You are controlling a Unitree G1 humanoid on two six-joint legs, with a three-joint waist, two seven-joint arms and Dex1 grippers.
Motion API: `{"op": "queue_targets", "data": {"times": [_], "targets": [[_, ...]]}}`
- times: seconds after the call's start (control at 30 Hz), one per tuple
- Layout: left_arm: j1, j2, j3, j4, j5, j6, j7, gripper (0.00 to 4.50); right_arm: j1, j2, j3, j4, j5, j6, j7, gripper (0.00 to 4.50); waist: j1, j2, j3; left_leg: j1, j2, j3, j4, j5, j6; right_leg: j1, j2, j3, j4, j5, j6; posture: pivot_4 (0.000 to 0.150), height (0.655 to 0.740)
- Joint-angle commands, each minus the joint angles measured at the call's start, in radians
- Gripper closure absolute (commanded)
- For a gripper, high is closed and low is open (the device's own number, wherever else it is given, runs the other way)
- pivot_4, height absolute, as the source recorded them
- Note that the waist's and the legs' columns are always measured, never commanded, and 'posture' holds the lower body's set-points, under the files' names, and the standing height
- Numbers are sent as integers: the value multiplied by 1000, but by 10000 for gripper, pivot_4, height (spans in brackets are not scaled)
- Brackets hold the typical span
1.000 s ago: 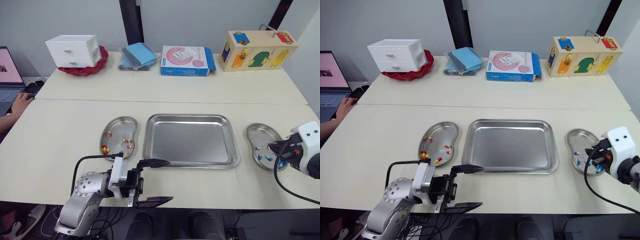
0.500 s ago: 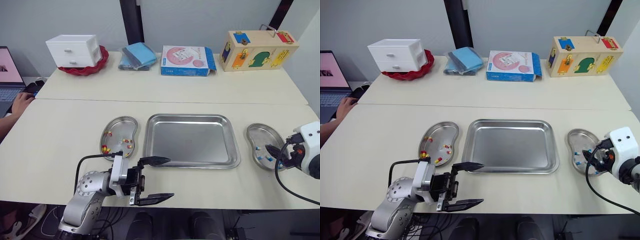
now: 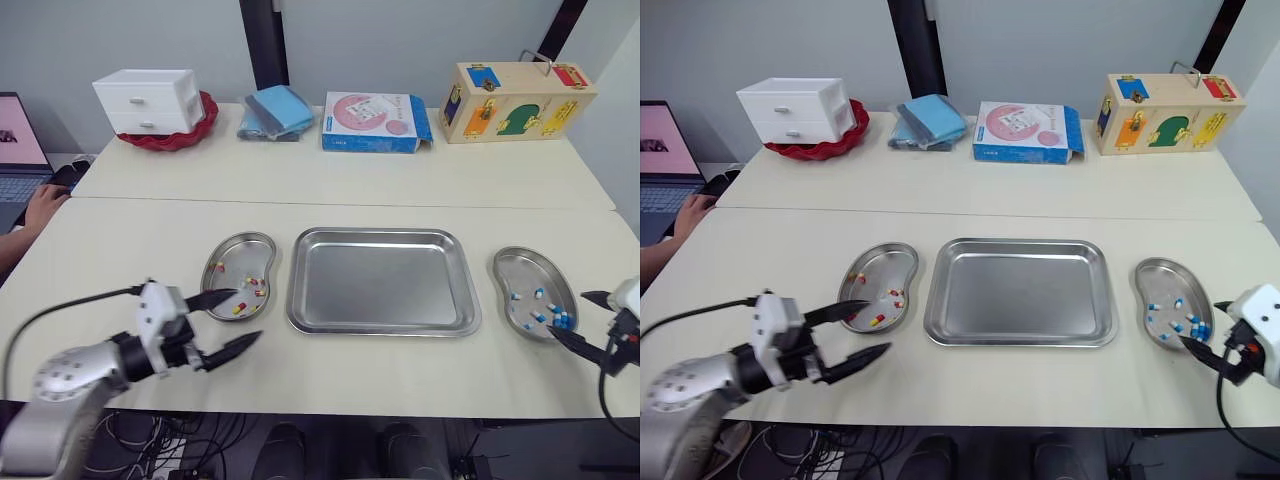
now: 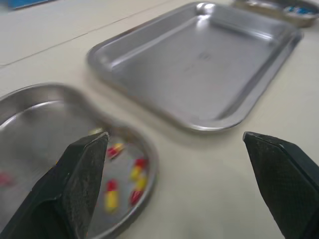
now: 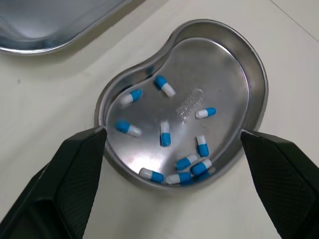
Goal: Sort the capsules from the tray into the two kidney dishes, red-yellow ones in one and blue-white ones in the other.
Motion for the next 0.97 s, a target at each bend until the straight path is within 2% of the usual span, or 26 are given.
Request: {"op": "queue_targets", "data": {"times": [0.03, 0.13, 0.27, 0.47, 0.97], "targets": [[13, 61, 127, 110, 33, -5, -2, 0, 11, -79, -56, 98, 4, -106, 146, 218, 0, 0, 0, 0, 0, 0, 0, 0, 0, 0, 0, 0, 0, 0, 0, 1500, 7400], [23, 87, 172, 185, 92, -30, 32, 0, 13, -126, -54, 196, -34, -203, 208, 218, 0, 0, 0, 0, 0, 0, 0, 0, 0, 0, 0, 0, -1, 0, 0, 1500, 7400], [67, 141, 168, 215, 137, 39, 28, 0, 9, -172, -42, 300, -49, -283, 281, 218, -2, -2, 1, -1, 0, 0, -1, 0, 0, -1, 0, 0, -1, 0, 0, 1500, 7400], [94, 151, 169, 183, 164, 112, 57, 0, -24, -170, -12, 322, -54, -327, 284, 218, -2, -2, 1, -1, 0, 0, -1, 0, 0, -1, 0, 0, -1, 0, 0, 1500, 7400], [112, 142, 192, 108, 134, 232, 43, 0, -61, -158, 26, 325, -56, -330, 260, 218, -1, -1, 1, -1, 0, 1, -1, 0, 0, -1, 0, 0, -1, 0, 0, 1500, 7400]]}}
